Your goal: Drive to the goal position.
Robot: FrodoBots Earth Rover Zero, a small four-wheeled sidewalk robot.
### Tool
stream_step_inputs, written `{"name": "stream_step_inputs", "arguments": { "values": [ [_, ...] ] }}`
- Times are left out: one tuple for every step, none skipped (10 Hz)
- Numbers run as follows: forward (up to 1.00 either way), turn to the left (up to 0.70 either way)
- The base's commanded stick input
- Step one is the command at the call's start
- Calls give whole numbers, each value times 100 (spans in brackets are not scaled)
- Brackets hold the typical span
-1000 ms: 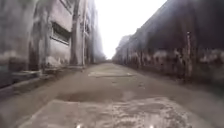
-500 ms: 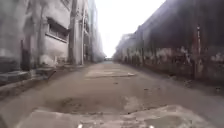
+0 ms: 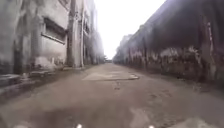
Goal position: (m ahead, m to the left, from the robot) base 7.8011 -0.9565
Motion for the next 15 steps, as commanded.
{"name": "stream_step_inputs", "arguments": {
  "values": [
    [85,1],
    [85,1],
    [85,1],
    [85,1],
    [85,1],
    [100,2],
    [100,2],
    [100,2],
    [100,2],
    [100,2],
    [100,2],
    [100,2],
    [100,2],
    [100,2],
    [100,2]
  ]
}}
